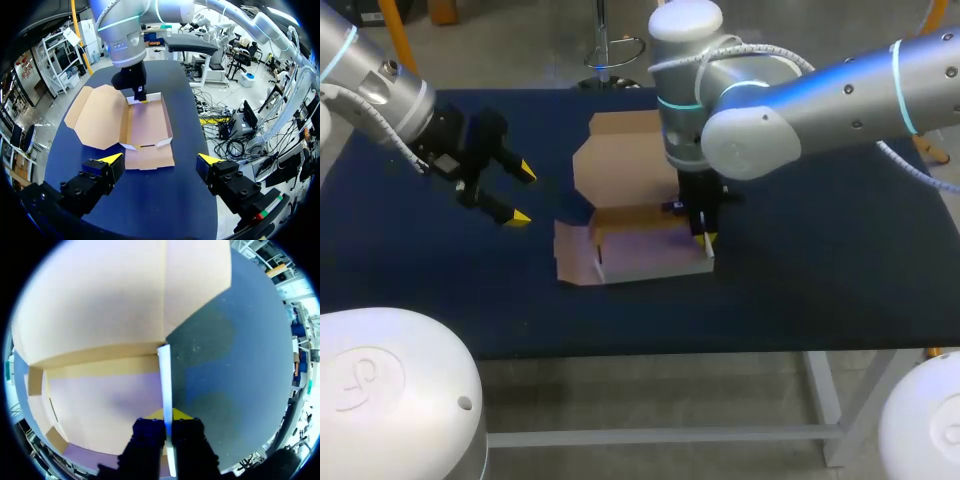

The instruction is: Assemble the packaging by folding the flat box into shape, placing the metal phone stand inside, and closing the box properly

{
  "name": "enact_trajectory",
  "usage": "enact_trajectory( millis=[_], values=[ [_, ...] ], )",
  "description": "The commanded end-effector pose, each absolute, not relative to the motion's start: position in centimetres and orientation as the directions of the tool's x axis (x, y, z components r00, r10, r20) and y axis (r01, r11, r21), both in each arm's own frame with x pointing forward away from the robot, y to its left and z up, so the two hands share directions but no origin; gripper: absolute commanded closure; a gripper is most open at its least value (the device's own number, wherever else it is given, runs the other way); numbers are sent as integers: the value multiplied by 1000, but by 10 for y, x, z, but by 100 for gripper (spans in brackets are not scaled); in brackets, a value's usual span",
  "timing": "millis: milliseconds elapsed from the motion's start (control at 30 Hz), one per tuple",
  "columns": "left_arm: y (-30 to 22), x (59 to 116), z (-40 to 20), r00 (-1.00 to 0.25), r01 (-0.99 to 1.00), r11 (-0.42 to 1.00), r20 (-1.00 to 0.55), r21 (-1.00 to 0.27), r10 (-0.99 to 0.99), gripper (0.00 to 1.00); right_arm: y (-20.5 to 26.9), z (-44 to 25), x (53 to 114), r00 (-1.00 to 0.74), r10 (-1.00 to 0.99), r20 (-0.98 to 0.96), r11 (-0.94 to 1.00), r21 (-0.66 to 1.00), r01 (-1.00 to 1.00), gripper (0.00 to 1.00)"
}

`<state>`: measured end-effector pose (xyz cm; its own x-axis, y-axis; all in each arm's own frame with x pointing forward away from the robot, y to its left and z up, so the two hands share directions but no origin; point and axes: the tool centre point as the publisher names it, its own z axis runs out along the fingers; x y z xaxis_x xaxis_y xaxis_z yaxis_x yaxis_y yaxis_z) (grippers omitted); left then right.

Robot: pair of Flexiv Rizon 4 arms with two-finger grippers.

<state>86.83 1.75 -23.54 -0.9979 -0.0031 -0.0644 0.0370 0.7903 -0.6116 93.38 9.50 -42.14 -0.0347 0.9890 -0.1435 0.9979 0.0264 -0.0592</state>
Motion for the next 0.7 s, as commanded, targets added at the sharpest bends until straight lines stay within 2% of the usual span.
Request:
enact_trajectory(
  millis=[33,300,700],
  values=[
    [17,869,-235,-998,37,792,-63,-610,-3,0,98,-424,939,-17,975,-220,1,-72,997,100],
    [17,869,-235,-998,37,792,-63,-610,-3,0,95,-425,939,6,965,-261,-25,-71,997,100],
    [17,869,-235,-998,37,792,-63,-610,-3,0,92,-417,931,-88,996,14,88,-28,996,100]
  ],
)
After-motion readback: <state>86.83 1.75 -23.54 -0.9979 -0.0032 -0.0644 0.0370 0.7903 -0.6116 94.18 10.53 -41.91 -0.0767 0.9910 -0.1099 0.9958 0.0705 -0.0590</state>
